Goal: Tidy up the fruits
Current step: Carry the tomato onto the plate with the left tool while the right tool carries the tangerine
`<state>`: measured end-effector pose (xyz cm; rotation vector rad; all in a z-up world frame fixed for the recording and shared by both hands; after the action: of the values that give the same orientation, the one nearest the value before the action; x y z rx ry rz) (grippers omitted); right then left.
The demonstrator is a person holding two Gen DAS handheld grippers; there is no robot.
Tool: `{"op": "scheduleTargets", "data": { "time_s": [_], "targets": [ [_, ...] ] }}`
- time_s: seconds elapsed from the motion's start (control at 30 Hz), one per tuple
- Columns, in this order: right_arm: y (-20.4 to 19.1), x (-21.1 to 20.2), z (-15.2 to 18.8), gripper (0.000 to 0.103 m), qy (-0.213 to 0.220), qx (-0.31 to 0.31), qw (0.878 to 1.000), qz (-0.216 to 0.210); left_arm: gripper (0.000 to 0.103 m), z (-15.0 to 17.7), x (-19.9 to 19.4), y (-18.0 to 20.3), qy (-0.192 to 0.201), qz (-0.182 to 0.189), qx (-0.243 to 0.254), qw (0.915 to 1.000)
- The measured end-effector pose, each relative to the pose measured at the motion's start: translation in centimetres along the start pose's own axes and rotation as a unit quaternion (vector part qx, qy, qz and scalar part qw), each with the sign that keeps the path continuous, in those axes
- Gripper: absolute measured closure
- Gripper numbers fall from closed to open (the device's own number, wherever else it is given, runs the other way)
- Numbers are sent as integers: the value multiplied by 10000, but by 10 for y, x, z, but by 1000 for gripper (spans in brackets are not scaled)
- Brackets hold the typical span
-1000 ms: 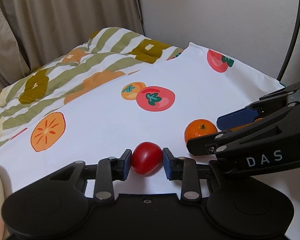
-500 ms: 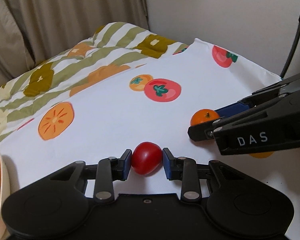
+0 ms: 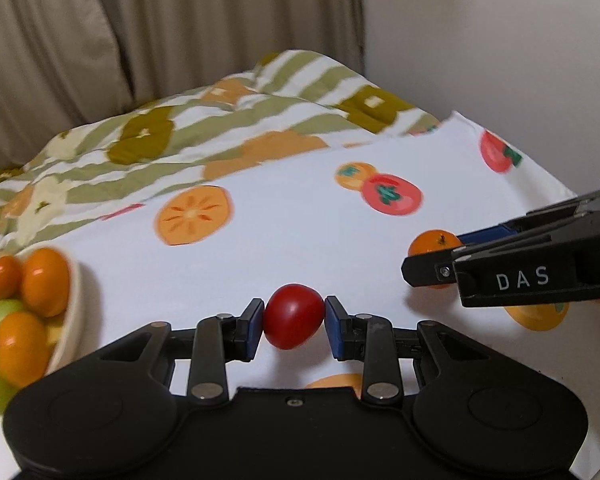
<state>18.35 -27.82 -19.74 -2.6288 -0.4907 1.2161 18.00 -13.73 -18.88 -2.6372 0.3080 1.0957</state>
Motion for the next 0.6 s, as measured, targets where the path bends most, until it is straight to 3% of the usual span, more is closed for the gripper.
{"op": "scheduleTargets", "data": {
  "time_s": [0.6],
  "targets": [
    [-122,-9,-48,49,235,-705,9948,-690,67,-3,-74,-109,273,-845,-910,9919]
  ]
}}
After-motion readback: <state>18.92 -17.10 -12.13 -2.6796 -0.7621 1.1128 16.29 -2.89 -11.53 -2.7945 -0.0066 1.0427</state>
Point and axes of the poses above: each gripper's, at about its wrist camera, not at the fingertips, and x roughly the way its jaws point, y to its right, z to its underside, the point moved 4 cm from there along x, roughly the way its jaws point, and after that the axes turned 3 degrees about -z, right-handed, at the moved point
